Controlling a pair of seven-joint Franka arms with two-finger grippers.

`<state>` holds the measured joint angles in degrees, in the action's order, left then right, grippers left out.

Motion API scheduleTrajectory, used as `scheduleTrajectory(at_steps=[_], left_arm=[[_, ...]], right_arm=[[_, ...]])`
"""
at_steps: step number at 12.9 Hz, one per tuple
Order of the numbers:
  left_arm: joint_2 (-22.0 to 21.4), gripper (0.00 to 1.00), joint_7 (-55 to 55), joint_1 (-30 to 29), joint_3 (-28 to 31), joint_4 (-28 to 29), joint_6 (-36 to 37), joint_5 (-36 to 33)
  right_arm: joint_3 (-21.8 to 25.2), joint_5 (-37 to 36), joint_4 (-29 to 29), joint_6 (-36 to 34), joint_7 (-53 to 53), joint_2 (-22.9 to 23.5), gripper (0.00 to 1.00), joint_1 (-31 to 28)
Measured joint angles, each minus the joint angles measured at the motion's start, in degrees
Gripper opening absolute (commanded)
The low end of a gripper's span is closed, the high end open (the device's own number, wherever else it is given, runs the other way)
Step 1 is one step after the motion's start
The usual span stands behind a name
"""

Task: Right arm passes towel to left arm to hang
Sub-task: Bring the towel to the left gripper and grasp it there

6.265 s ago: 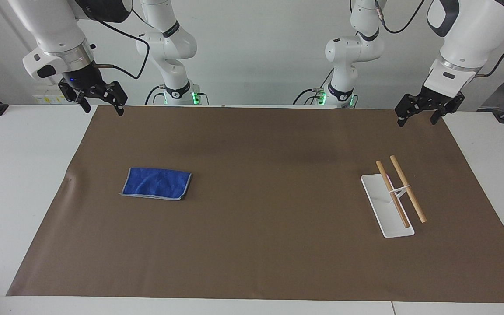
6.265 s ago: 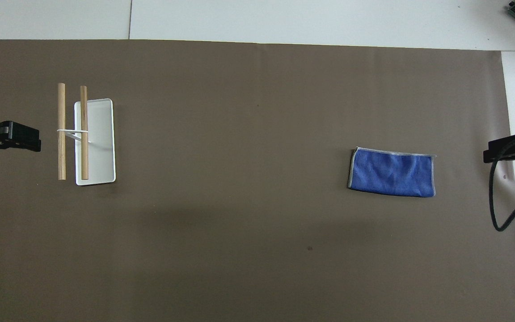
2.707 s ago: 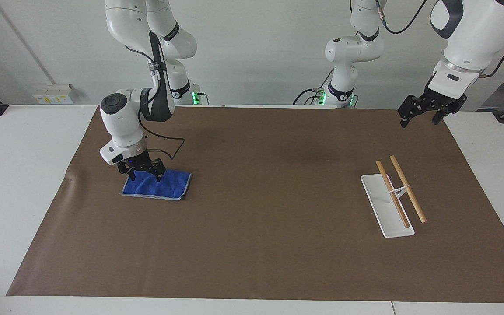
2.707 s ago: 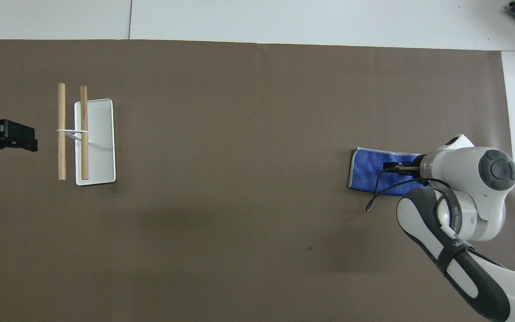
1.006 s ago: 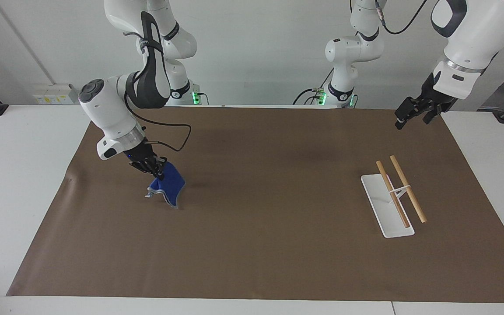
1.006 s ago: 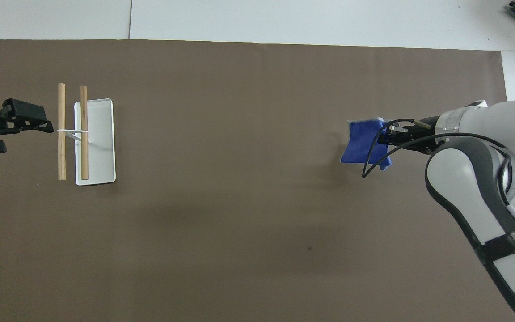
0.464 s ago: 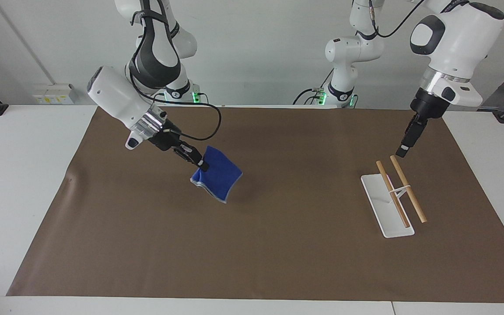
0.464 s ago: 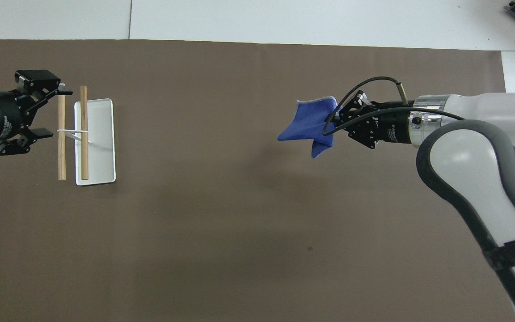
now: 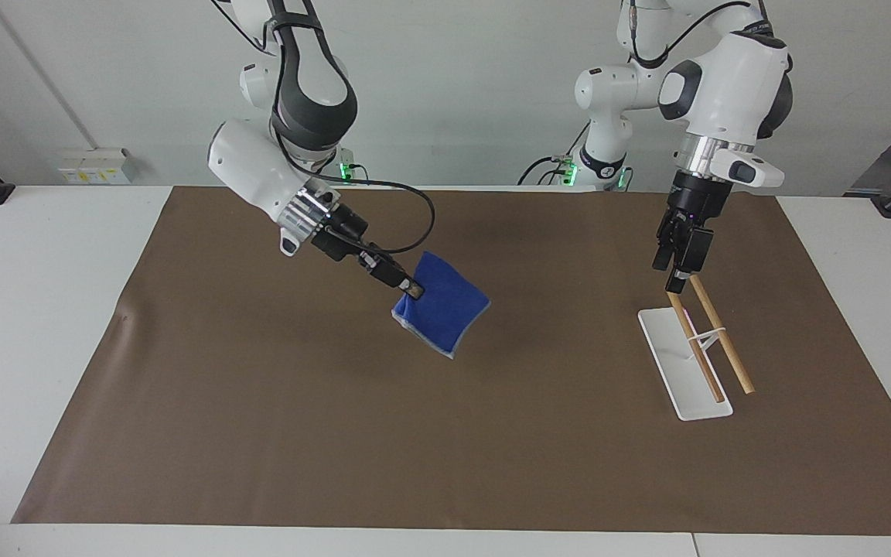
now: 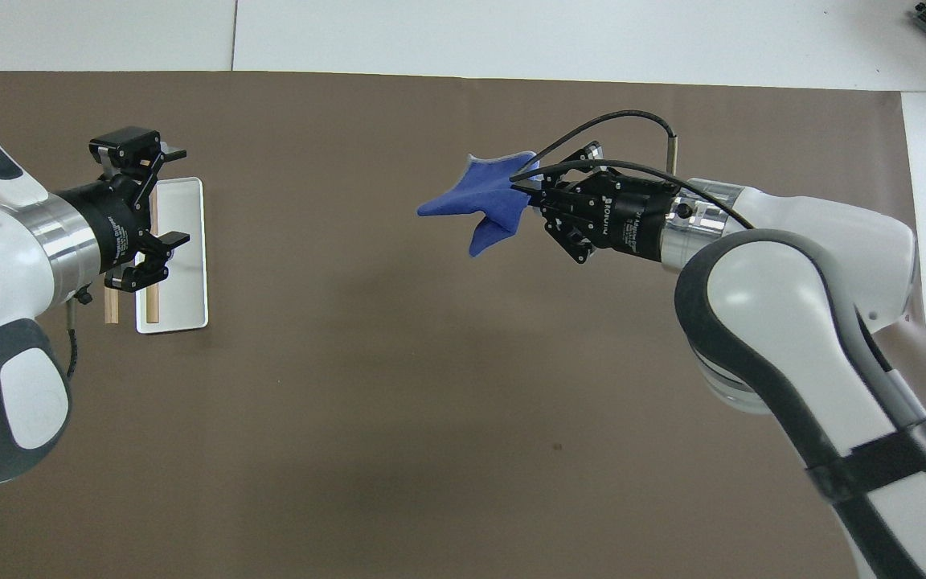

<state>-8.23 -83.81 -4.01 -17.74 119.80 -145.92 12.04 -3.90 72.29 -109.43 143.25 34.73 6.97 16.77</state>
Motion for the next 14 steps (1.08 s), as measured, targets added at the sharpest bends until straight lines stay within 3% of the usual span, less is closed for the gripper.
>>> scheduleTrajectory(at_steps=[3, 5, 8, 12, 14], left_arm=[[0.12, 1.00, -9.52, 0.02, -4.43, 0.68, -4.01, 0.03], [0.79, 1.00, -14.13, 0.04, -7.95, 1.14, -5.36, 0.03], [3.60, 1.00, -16.44, 0.06, -12.38, 3.22, -8.09, 0.03], [6.68, 1.00, -16.62, 0.08, -13.89, 4.80, -11.98, 0.03], [6.83, 0.69, -16.62, 0.07, -13.89, 4.80, -12.24, 0.03]], right_arm=[[-0.09, 5.50, -0.03, 7.67, 0.31, 1.96, 0.00, 6.61], [-0.09, 6.12, -0.02, 8.77, 0.74, 2.57, 0.00, 8.66], [-0.08, 10.91, 0.06, 8.98, 0.81, 2.58, 0.00, 10.29], [-0.09, 16.95, 0.06, 12.93, 0.83, 2.58, 0.00, 13.31], [-0.05, 17.04, 0.06, 13.11, 0.87, 2.58, 0.00, 13.47]])
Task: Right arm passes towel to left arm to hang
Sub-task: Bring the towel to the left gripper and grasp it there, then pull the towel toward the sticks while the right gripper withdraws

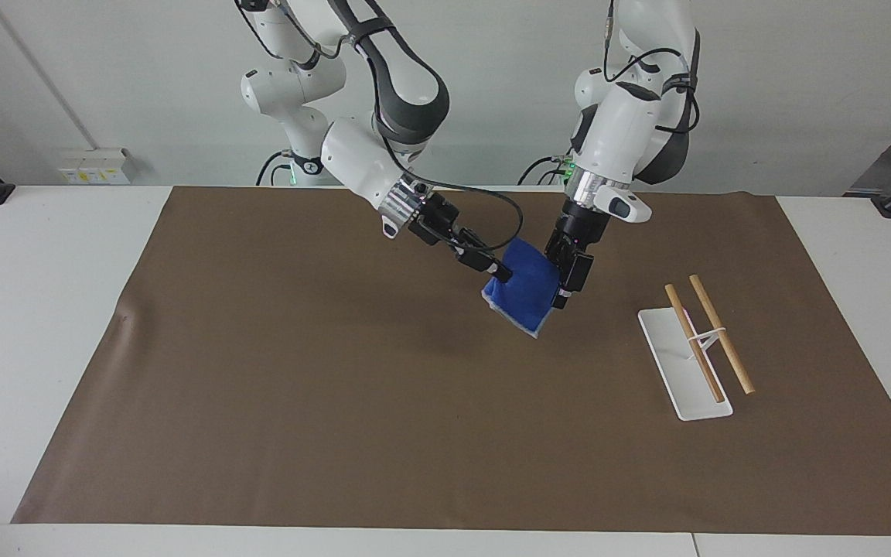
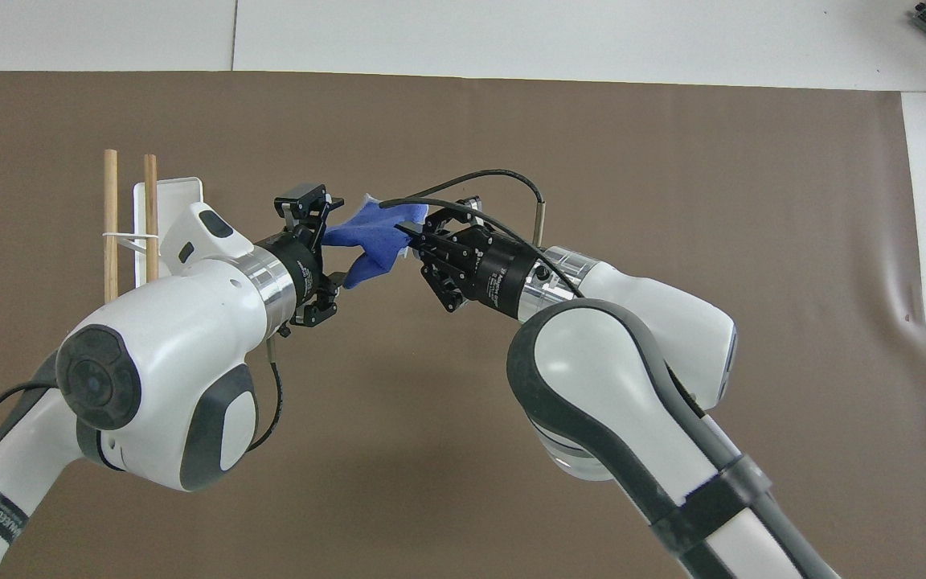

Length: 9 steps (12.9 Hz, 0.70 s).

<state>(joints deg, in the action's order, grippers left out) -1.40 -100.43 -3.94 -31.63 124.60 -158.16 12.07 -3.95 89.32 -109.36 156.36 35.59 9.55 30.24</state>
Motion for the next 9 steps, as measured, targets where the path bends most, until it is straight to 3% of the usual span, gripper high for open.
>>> scheduleTrajectory(at_steps=[5, 7, 8, 9], left_arm=[[0.01, 0.00, 1.82, 0.00, -0.09, 0.04, 0.06, 0.00], [0.03, 0.00, 3.21, 0.00, -0.09, 0.09, 0.07, 0.00], [0.03, 0.00, 3.62, 0.00, -0.09, 0.10, 0.08, 0.00], [0.03, 0.00, 3.87, 0.00, -0.06, 0.11, 0.08, 0.00]], right_arm=[[0.06, 0.01, -0.02, 0.01, 0.00, 0.00, 0.00, -0.01], [0.06, 0.01, -0.02, 0.01, 0.00, 0.00, 0.00, -0.01], [0.06, 0.01, -0.02, 0.01, 0.00, 0.00, 0.14, 0.00], [0.05, 0.01, -0.03, 0.01, 0.00, 0.00, 0.64, 0.00]])
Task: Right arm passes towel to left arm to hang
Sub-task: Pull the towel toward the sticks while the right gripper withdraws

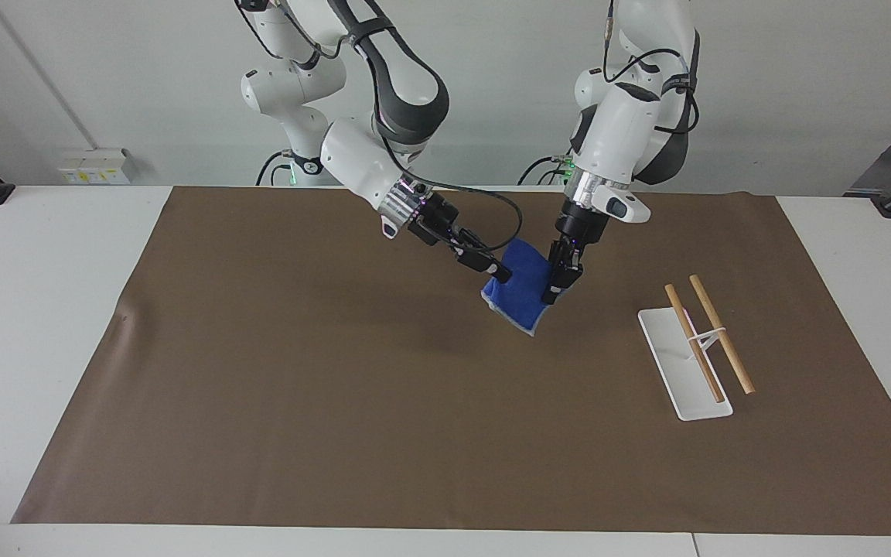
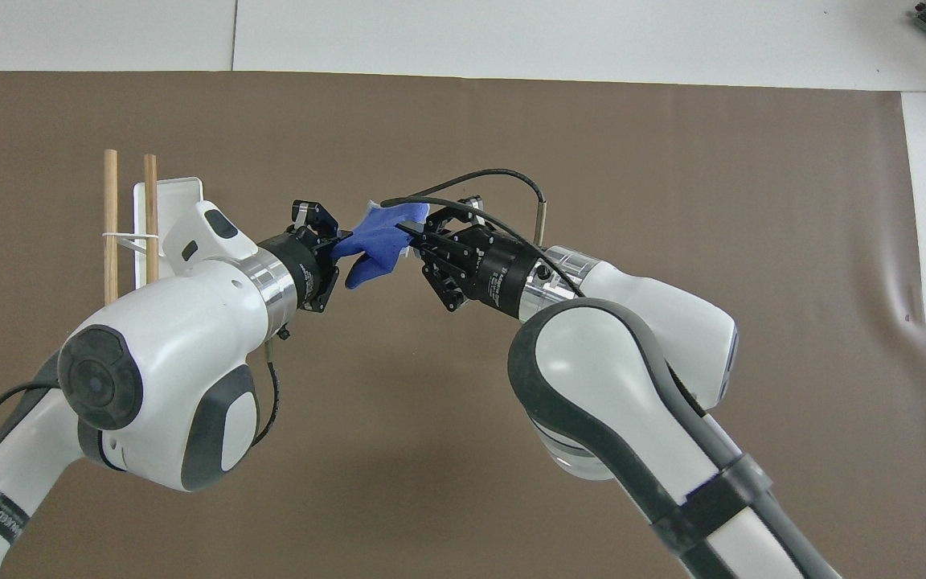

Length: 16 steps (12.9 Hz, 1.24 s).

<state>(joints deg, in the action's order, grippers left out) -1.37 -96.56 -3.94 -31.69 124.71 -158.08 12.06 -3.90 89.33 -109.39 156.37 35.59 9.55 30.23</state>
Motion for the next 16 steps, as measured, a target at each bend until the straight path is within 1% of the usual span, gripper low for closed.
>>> scheduleTrajectory(at_steps=[1, 3, 5, 6, 8, 10, 12, 14, 16], left_arm=[[0.00, 0.00, 0.66, -0.03, 0.11, 0.02, 0.00, 0.00], [0.08, 0.00, 2.94, -0.16, 1.02, 0.05, 0.00, 0.00], [0.24, 0.00, 5.64, -0.30, 3.98, 0.04, -0.01, 0.00], [0.35, 0.00, 7.34, -0.36, 5.78, -0.10, -0.03, 0.00], [0.81, 0.00, 10.77, -0.54, 9.15, -0.94, -0.09, 0.00], [1.07, 0.00, 14.58, -0.87, 12.03, -1.59, -0.10, 0.00], [1.21, 0.00, 18.28, -0.95, 15.52, -1.66, -0.10, 0.00], [1.32, 0.00, 21.12, -1.05, 20.13, -1.66, -0.12, 0.00], [1.40, 0.00, 22.69, -1.21, 24.31, -1.67, -0.19, 0.00]], right_arm=[[0.00, 0.00, 0.00, 0.01, 0.00, 0.00, 1.00, 0.00], [0.07, -0.05, -0.03, 0.10, -0.30, 0.00, 1.00, -0.02], [0.36, -1.78, -0.39, 0.19, -3.82, 0.03, 1.00, -0.24], [0.53, -4.38, -0.91, 0.41, -6.61, 0.08, 1.00, -0.50], [0.74, -12.87, -2.50, 1.42, -12.79, 0.15, 1.00, -1.77], [0.83, -24.25, -4.06, 1.44, -19.13, 0.19, 1.00, -4.06], [0.86, -39.03, -5.68, 0.94, -23.13, 0.21, 1.00, -7.48], [0.93, -54.85, -6.15, -3.39, -23.93, 0.21, 1.00, -11.56], [0.98, -68.63, -5.78, -9.22, -24.27, 0.17, 1.00, -16.15]])
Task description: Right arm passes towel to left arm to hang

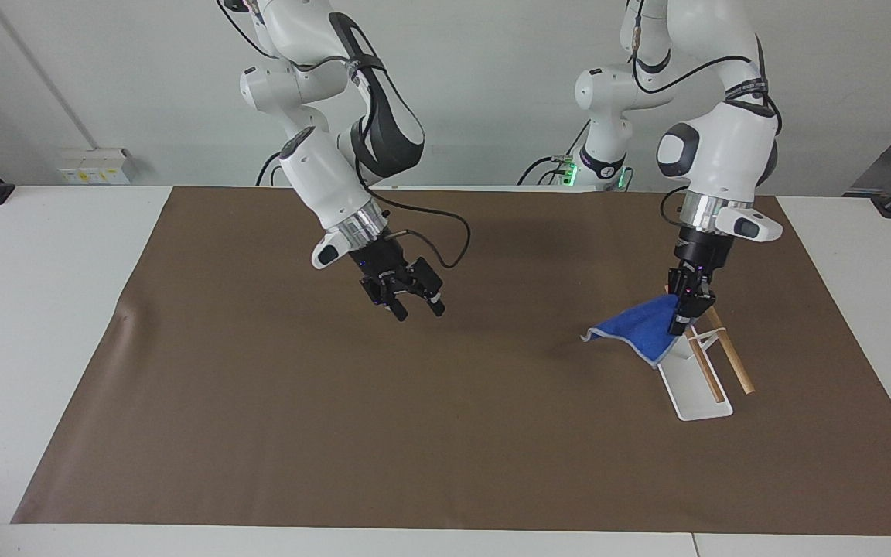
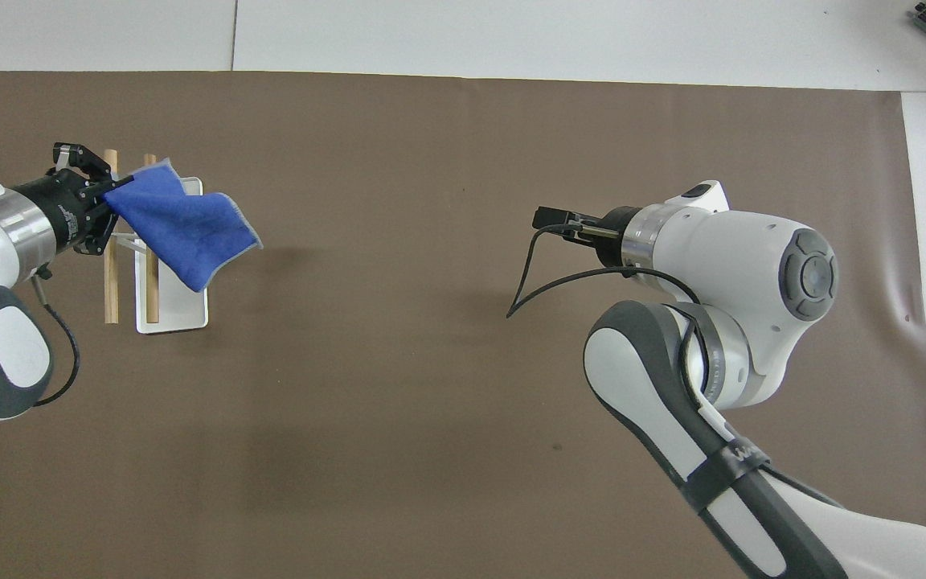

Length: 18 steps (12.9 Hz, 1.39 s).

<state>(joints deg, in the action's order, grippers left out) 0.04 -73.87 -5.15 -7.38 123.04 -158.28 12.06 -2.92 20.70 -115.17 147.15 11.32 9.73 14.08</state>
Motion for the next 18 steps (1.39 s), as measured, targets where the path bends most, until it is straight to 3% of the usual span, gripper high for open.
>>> scheduleTrajectory(at_steps=[3, 6, 10, 13, 18], left_arm=[[0.19, 0.00, 4.93, -0.53, 3.78, 0.04, -0.01, 0.00], [0.81, 0.00, 10.26, -0.62, 7.19, 0.08, -0.04, 0.00], [1.04, 0.00, 14.90, -0.67, 10.08, 0.22, -0.04, 0.00], [2.14, 0.00, 16.93, -0.68, 10.58, 1.47, -0.03, 0.00], [2.33, 0.00, 17.75, -1.27, 10.68, 5.77, -1.11, 0.00]], right_arm=[[0.07, -12.51, 2.72, -9.49, -0.22, -0.27, 1.00, -4.17], [0.15, -19.56, 7.97, -19.86, -0.25, -0.65, 1.00, -7.23], [0.23, -20.63, 15.73, -33.23, -0.28, -2.59, 1.00, -11.63], [0.68, -20.68, 17.38, -38.37, -0.28, -6.31, 1.00, -13.87], [8.63, -20.69, 23.60, -54.04, -3.91, -10.24, 1.00, -12.18]])
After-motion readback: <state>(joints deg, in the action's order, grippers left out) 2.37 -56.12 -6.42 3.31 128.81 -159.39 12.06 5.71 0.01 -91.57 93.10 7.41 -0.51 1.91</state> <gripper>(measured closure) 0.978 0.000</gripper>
